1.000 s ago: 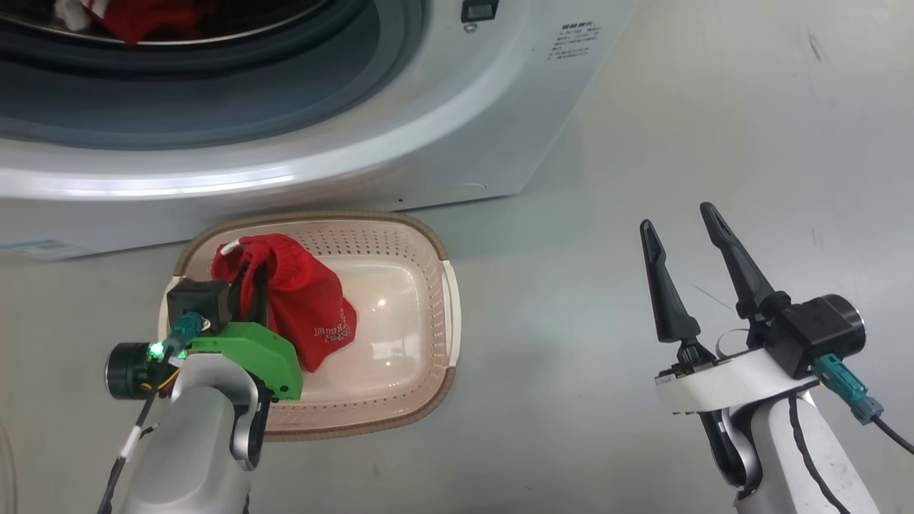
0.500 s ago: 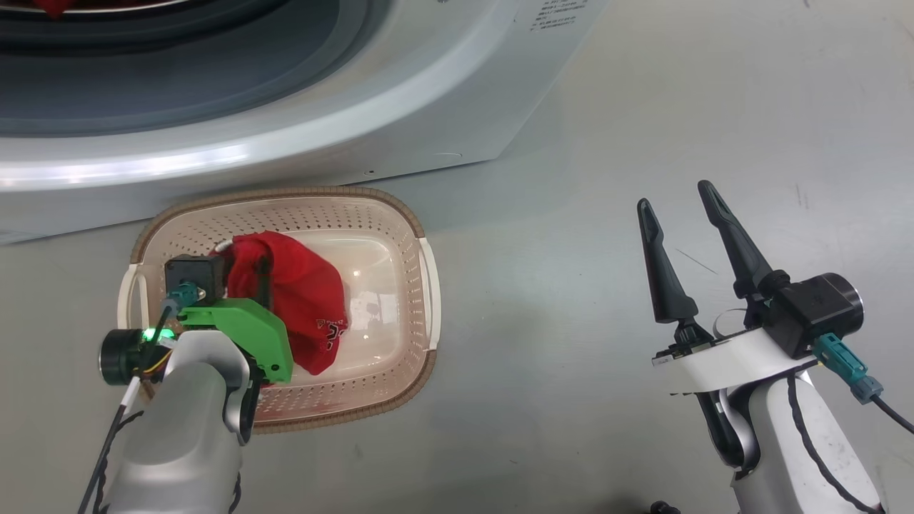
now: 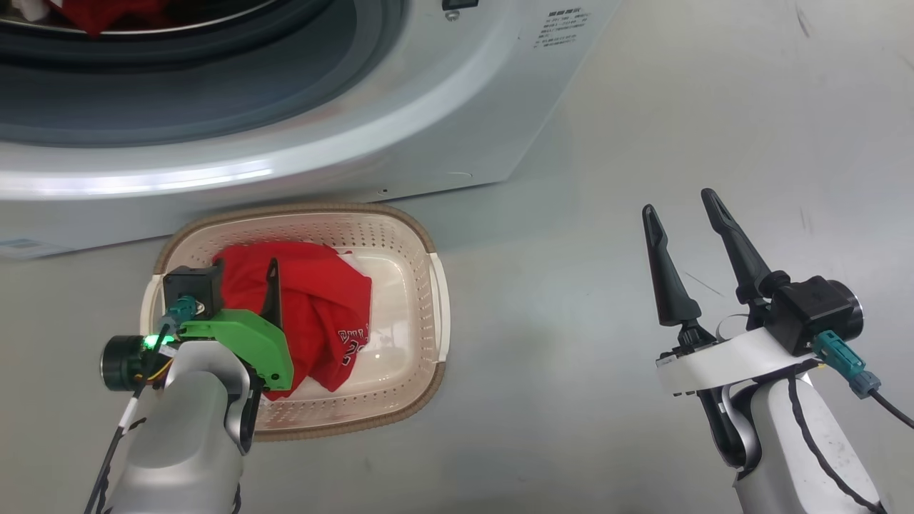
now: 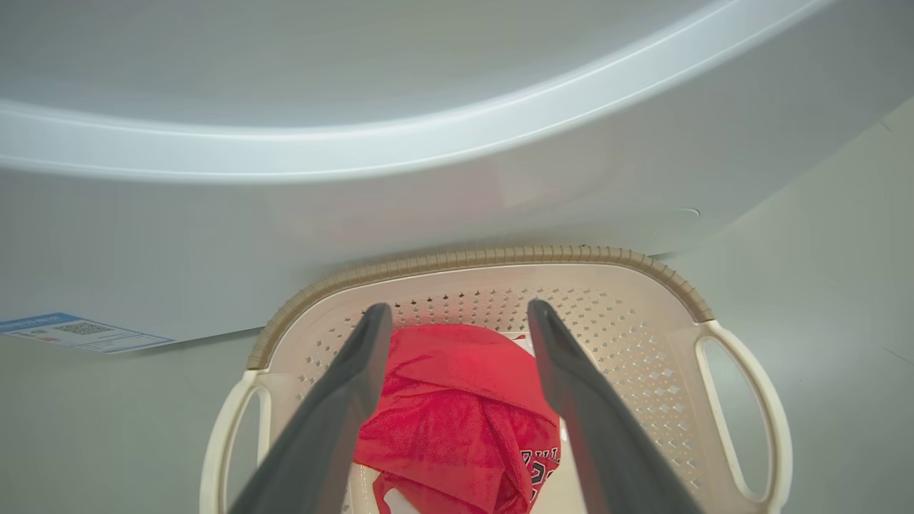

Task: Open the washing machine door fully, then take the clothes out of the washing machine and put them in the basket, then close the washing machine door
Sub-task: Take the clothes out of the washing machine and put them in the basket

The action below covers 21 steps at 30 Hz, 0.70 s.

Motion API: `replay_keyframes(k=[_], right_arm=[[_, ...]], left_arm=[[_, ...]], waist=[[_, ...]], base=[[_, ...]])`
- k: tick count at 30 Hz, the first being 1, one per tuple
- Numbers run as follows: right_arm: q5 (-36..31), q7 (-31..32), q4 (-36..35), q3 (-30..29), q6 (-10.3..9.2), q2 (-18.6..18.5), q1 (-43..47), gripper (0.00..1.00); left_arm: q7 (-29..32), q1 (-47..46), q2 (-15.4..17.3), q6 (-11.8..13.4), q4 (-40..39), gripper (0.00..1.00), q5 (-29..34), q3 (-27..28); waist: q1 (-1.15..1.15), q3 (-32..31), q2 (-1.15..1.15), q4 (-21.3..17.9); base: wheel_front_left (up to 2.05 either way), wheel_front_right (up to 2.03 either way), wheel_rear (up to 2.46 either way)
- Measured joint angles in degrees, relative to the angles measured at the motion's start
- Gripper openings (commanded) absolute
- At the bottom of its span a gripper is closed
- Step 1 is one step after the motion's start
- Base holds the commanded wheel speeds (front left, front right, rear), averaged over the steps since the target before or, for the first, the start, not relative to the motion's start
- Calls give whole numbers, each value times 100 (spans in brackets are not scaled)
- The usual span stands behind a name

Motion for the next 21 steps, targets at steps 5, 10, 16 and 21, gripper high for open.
replay_keyframes(k=[5,10,16,21], right_arm=[[1,0,47,-80,-2,0,10,100],[43,0,79,-196,-9,-8,68,100],[41,0,99,-256,-11,-32,137,100],[38,0,155,-309,-63,-53,320,100]], left_arm=[[-68,45,-7,-100,-237,100,-21,-41],[-67,86,-10,-125,-681,100,-23,-79],[-67,155,-20,-86,-1850,100,29,211],[-67,478,-23,0,-2469,100,246,323]], waist=[[0,-197,0,92],[0,-413,0,229],[0,-732,0,396],[0,-1033,0,521]], base=[[0,0,0],[0,0,0],[0,0,0],[0,0,0]])
